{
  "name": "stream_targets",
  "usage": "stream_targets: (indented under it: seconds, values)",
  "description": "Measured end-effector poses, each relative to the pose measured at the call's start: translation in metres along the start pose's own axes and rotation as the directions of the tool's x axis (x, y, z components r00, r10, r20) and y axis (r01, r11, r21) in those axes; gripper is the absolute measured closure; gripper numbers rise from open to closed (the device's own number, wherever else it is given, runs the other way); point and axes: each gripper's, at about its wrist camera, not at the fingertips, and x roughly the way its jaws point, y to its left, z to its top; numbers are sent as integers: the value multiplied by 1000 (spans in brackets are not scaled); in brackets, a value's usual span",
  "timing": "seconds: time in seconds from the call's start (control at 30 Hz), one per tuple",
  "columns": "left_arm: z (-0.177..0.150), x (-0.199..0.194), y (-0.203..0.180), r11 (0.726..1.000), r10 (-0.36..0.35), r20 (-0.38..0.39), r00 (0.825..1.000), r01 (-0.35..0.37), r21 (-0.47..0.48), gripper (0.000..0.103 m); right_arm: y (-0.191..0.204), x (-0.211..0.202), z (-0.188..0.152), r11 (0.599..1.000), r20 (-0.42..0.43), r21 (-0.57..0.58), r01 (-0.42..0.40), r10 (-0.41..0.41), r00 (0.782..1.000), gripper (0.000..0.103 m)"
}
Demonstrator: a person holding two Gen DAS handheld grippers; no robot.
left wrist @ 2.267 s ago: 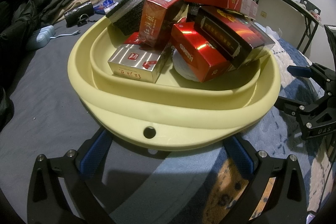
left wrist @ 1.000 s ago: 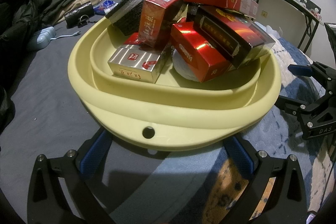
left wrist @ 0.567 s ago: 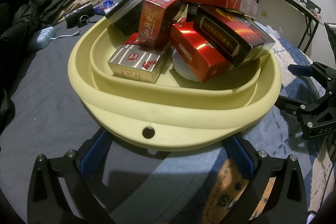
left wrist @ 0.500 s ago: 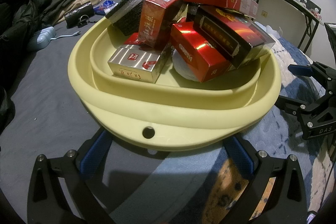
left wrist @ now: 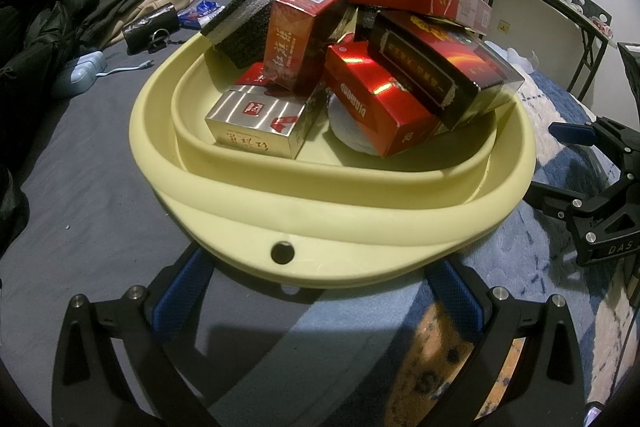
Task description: Organize rigid objects
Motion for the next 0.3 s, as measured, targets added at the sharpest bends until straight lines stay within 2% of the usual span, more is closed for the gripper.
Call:
stream_targets:
  seconds: [0.3]
  values:
    - [1,-1,1,1000,2,1,1000,-2,1,0,0,0,0,1000,0,0,0,0,1000,0]
